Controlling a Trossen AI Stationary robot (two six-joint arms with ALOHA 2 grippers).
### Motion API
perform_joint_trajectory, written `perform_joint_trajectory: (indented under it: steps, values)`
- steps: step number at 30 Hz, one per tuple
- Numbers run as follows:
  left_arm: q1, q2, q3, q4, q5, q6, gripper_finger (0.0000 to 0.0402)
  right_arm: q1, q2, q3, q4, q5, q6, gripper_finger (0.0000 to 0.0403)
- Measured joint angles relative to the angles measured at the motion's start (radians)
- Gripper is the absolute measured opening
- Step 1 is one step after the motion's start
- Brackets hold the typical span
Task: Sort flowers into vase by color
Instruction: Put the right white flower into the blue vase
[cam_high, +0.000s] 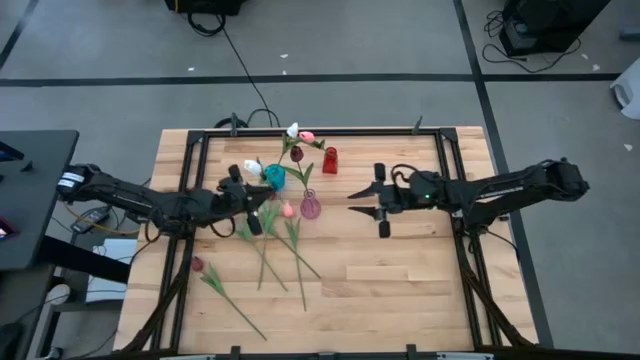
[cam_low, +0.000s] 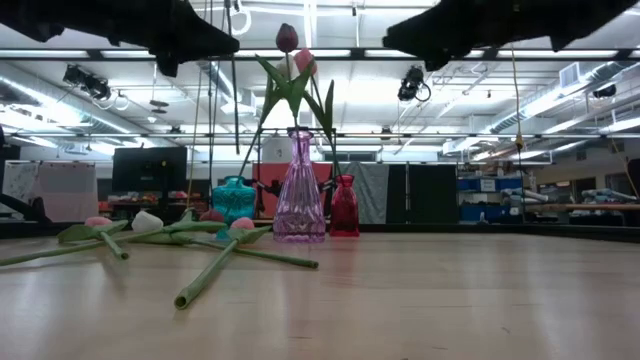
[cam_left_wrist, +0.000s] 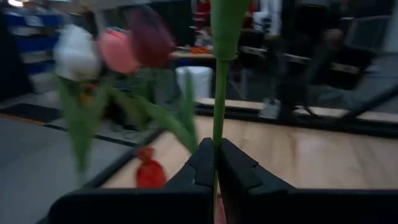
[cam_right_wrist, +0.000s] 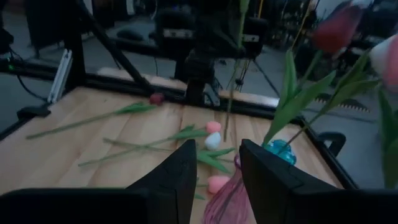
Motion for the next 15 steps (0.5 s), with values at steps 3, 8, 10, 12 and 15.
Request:
perform_joint_trajectory:
  steps: [3, 8, 10, 12, 15]
  values:
    - [0.0, -0.022, 0.0, 0.018, -0.068, 0.03, 0.0013, 0.0, -0.041, -0.052, 0.048, 0.0, 0.001, 0.0133]
    - [0.001, -0.034, 0.0, 0.02, -0.214, 0.08, 0.0013, 0.004, -0.08, -0.112, 0.065, 0.001, 0.026, 0.0133]
    - [0.007, -0.036, 0.0, 0.038, -0.249, 0.082, 0.0013, 0.006, -0.091, -0.123, 0.065, 0.005, 0.026, 0.0133]
    - [0.016, -0.039, 0.0, 0.044, -0.253, 0.081, 0.0013, 0.006, -0.105, -0.123, 0.057, 0.005, 0.03, 0.0133]
    - [0.039, -0.038, 0.0, 0.074, -0.252, 0.087, 0.0013, 0.006, -0.122, -0.123, 0.052, 0.006, 0.029, 0.0133]
